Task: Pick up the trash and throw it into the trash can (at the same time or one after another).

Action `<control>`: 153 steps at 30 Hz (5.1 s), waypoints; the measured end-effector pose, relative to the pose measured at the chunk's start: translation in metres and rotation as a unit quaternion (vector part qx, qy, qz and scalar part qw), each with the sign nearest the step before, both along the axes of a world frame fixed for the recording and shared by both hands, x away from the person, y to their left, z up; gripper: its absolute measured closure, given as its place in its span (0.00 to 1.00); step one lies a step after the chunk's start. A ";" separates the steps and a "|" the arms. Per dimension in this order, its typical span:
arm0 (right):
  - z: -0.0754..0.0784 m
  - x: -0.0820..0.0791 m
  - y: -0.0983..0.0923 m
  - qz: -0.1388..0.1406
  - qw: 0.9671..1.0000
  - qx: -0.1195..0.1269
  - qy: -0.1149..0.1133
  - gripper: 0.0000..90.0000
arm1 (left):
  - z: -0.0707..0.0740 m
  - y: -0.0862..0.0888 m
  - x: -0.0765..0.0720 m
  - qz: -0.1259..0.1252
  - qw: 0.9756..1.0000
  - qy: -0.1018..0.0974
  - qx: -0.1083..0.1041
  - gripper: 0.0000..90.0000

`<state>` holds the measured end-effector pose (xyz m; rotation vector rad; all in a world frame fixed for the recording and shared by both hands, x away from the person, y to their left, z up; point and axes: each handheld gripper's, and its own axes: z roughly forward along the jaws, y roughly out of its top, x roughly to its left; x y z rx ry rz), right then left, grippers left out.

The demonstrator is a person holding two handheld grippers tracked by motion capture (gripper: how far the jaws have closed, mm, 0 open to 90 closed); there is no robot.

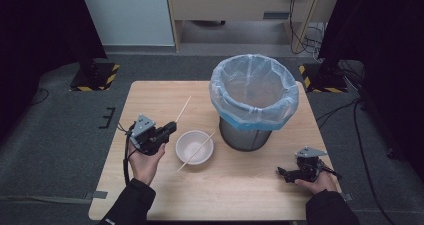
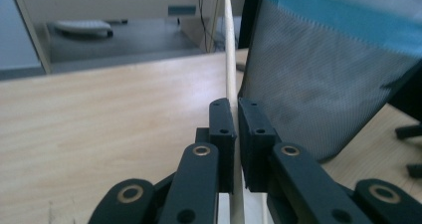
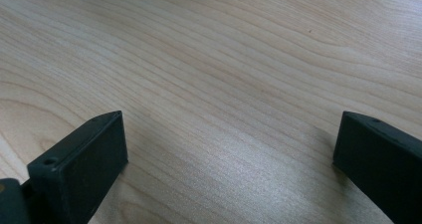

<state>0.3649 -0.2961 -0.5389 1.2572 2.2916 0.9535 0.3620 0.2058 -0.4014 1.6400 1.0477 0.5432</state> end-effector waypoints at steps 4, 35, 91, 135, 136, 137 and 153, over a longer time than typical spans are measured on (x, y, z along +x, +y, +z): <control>0.000 0.000 0.000 0.000 1.000 0.000 0.000 0.01 | 0.017 0.007 -0.007 0.005 0.999 -0.028 -0.016 0.95; 0.000 0.000 0.001 -0.003 1.000 -0.001 0.000 0.01 | 0.092 0.002 -0.017 -0.014 0.986 -0.143 -0.087 0.95; 0.000 0.000 0.000 -0.002 1.000 -0.001 -0.002 0.01 | 0.156 -0.143 0.075 -0.077 0.981 -0.163 -0.071 0.95; 0.000 0.000 0.000 -0.002 1.000 -0.001 -0.002 0.01 | 0.145 -0.112 0.069 -0.101 0.984 -0.142 -0.030 0.58; 0.000 0.000 0.000 -0.002 1.000 -0.001 -0.002 0.01 | 0.144 -0.106 0.066 -0.100 0.985 -0.137 -0.026 0.56; 0.000 0.000 0.001 -0.002 1.000 0.000 -0.001 0.01 | 0.142 -0.100 0.063 -0.099 0.986 -0.135 -0.020 0.55; 0.000 0.000 0.001 -0.003 1.000 -0.001 -0.001 0.01 | 0.084 -0.027 0.020 -0.061 0.993 -0.093 0.026 0.46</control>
